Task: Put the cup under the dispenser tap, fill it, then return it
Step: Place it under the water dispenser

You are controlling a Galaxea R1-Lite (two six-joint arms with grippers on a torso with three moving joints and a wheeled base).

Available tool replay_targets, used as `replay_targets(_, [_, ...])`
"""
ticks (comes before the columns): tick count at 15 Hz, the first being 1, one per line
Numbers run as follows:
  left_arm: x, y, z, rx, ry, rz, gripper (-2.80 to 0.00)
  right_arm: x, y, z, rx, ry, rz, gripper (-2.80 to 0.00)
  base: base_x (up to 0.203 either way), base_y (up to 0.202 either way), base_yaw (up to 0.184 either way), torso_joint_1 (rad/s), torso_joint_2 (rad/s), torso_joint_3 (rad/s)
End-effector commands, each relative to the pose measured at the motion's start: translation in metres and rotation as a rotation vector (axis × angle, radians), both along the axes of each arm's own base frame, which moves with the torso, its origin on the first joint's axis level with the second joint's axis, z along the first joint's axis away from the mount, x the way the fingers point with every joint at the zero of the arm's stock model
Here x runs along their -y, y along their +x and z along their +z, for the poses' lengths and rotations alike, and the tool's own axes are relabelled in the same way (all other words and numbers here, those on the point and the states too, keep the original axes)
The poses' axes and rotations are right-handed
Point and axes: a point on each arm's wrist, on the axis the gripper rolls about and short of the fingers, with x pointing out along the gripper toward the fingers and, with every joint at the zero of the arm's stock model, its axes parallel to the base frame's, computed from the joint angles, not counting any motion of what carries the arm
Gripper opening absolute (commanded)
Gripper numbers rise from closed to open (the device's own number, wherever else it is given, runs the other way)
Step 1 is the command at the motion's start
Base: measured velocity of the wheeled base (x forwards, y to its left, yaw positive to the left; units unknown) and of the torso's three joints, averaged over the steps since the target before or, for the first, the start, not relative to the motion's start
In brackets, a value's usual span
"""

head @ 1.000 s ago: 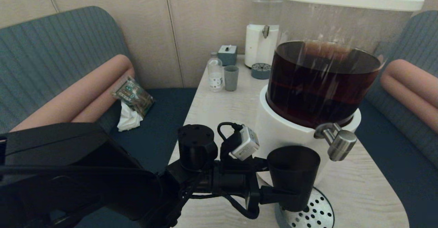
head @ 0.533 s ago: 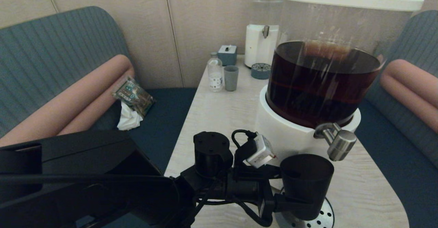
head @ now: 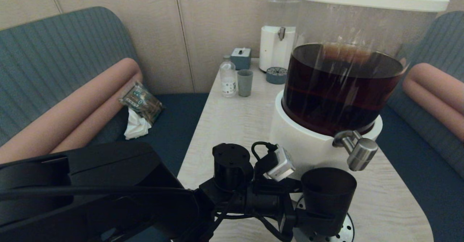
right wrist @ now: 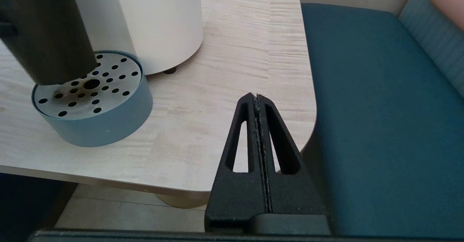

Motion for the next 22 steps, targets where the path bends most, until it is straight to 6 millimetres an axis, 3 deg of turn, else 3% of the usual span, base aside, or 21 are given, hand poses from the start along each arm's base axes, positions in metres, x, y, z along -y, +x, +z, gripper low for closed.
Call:
replay_targets(1, [0.0028,0.0025,-0.0050,-0.001,0.001,-0.004,-2.80,0.0000,0.0002,-0.0022,-0.002,0.000,0.001,-2.80,0.000,0.000,0.000,0.000,0.00,0.000])
replay_targets(22, [0.0090,0.0125,-0.0136,0.002,-0.001,0.002,-2.80,0.0000,0.0002,-0.0022,-0.002,0.000,0.001,-2.80,0.000,0.000,0.000,0.000,0.00,0.000])
